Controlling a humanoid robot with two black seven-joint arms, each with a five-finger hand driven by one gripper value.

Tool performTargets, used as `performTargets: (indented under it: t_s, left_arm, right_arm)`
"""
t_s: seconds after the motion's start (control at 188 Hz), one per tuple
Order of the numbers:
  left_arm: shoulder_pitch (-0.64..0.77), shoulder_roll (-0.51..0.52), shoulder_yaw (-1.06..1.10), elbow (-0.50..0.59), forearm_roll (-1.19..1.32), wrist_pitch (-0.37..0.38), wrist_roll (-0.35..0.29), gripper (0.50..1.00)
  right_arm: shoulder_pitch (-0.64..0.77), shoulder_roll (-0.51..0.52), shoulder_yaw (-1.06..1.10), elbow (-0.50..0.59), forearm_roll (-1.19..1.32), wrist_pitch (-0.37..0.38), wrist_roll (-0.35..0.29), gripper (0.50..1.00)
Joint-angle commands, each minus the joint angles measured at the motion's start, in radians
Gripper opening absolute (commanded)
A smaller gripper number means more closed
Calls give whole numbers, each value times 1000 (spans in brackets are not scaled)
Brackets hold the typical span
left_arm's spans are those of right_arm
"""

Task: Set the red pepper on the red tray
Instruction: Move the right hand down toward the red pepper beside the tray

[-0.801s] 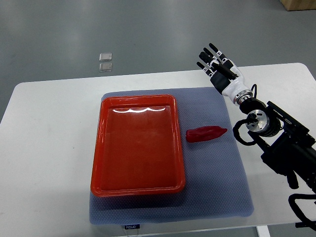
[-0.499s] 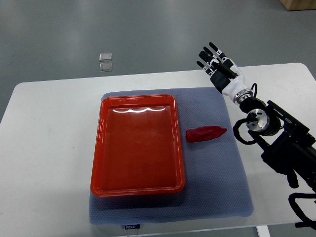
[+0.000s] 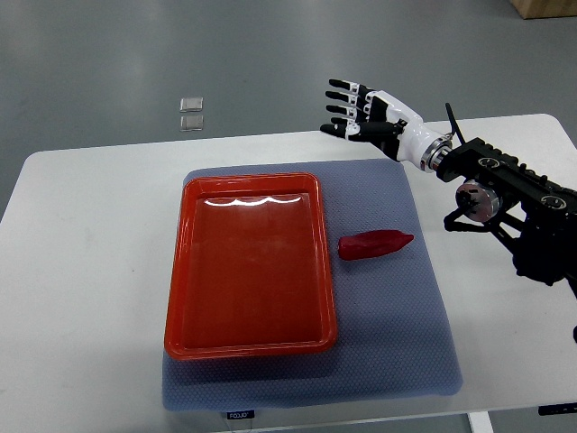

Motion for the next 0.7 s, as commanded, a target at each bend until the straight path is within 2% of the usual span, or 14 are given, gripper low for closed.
performTargets:
  t_s: [0.0,0.101,0.175,0.281,0.488,0.695]
  left_arm:
    - [0,0,-1,-1,0,0,0,1000]
    - [0,0,1,-1,0,-2,0,1000]
    - [0,0,1,-1,0,-2,0,1000]
    - [0,0,1,-3,0,-3,0,1000]
    - [0,0,1,-1,0,-3,2,1000]
    - [0,0,2,0,0,-3,2,1000]
  right_arm:
    - [86,-94,-197,80,-143,31,-56,911]
    - [142,-197,-321,173,-189,65,-133,911]
    - [158,-265,-345,267,-189,90,-141,911]
    - [154,-315,-354,342,-202,97,-139,911]
    - [89,-320,-352,365,-266,65,-129,909]
    - [31,-289,-352,364,-295,-4,-116,907]
